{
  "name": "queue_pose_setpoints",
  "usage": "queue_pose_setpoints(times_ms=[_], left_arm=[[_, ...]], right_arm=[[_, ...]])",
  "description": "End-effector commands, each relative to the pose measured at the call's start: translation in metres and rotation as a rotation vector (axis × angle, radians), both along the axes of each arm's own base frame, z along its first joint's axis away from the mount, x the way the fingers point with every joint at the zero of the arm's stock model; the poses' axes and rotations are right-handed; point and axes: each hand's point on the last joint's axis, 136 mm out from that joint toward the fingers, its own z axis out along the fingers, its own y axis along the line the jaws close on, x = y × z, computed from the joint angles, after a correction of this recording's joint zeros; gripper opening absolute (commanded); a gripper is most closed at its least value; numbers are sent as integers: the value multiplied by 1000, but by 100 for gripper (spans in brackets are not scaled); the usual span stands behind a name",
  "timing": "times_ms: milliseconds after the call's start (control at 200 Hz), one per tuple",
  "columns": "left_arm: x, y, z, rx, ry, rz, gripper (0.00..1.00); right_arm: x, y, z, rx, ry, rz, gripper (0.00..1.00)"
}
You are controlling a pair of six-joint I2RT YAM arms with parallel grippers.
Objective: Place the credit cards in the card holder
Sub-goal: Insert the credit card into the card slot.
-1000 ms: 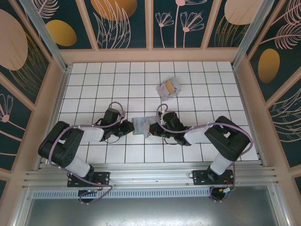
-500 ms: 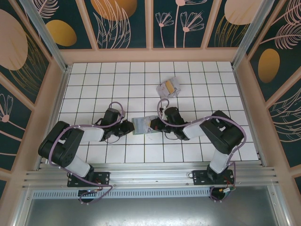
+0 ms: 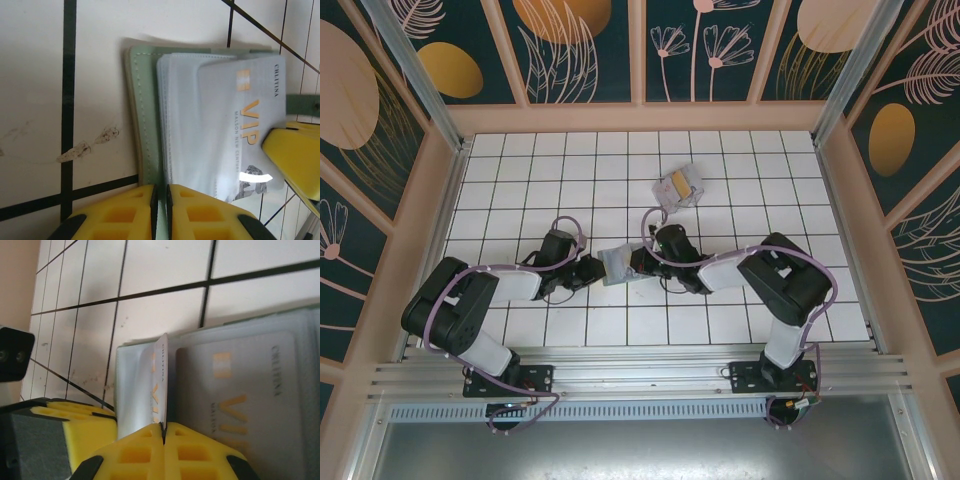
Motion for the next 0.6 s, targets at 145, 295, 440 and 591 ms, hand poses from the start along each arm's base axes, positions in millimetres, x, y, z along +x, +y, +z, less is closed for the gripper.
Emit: queue_pose_setpoints(times_ms=[145,295,440,591], left_arm=[[-1,0,-6,28,6,-13,17],[-2,0,-7,30,8,-15,16],[-1,0,-7,32,5,-16,16],[0,2,-6,52,2,-20,16]], right_arm=[[-14,10,-30,-184,3,48,0],[-19,12,-38,-213,24,81,0],[-23,13,-42,-235,41,121,1],[-27,17,-36,-243,35,172,5]])
